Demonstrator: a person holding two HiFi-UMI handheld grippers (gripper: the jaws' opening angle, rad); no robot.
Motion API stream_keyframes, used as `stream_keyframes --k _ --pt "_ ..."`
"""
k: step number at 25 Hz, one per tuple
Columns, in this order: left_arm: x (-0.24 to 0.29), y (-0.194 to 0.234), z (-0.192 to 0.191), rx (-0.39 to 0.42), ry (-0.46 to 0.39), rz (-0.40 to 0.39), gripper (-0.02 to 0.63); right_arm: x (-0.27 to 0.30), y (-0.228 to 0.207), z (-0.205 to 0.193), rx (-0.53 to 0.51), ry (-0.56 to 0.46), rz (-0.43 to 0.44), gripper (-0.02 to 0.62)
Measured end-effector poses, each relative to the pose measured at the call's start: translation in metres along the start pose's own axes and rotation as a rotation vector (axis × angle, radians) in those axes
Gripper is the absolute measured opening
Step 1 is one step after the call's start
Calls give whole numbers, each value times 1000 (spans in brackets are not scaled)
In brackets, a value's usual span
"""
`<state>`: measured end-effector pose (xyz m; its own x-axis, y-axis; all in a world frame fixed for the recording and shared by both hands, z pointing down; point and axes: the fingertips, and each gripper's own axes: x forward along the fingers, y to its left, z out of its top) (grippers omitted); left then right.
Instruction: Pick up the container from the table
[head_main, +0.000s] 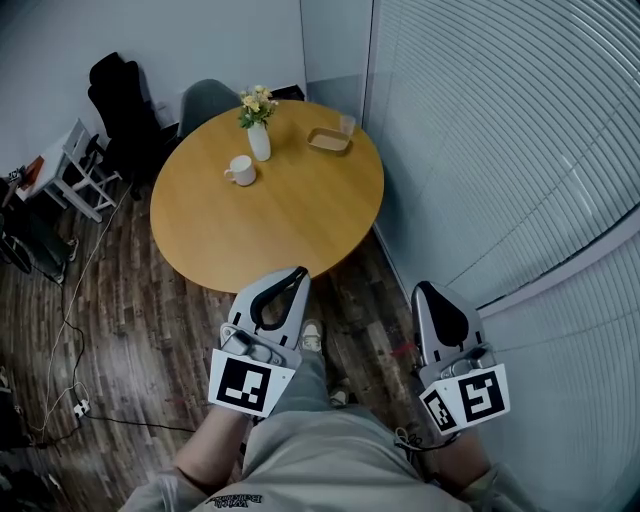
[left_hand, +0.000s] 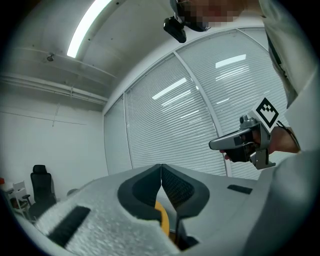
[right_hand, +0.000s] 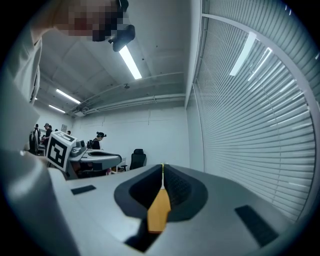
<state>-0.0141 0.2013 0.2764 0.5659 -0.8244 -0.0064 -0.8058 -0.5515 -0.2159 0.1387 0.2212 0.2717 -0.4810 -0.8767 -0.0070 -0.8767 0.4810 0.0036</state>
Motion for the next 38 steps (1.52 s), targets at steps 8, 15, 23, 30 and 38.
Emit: stream_keyframes --k 8,15,23,30,38 --pt "31 19 -9 -10 -7 -21 20 32 -17 -4 -14 18 -16 31" --pt "74 48 -21 -17 1 -39 20 79 -37 -10 -19 36 -20 31" --pt "131 91 -24 -28 -9 -55 20 143 -65 -5 -29 52 -30 31" --pt "173 145 -32 -31 0 -68 20 210 -80 0 -22 70 -47 31" --pt "219 207 -40 -25 -13 -81 20 288 -92 5 -28 70 -61 31"
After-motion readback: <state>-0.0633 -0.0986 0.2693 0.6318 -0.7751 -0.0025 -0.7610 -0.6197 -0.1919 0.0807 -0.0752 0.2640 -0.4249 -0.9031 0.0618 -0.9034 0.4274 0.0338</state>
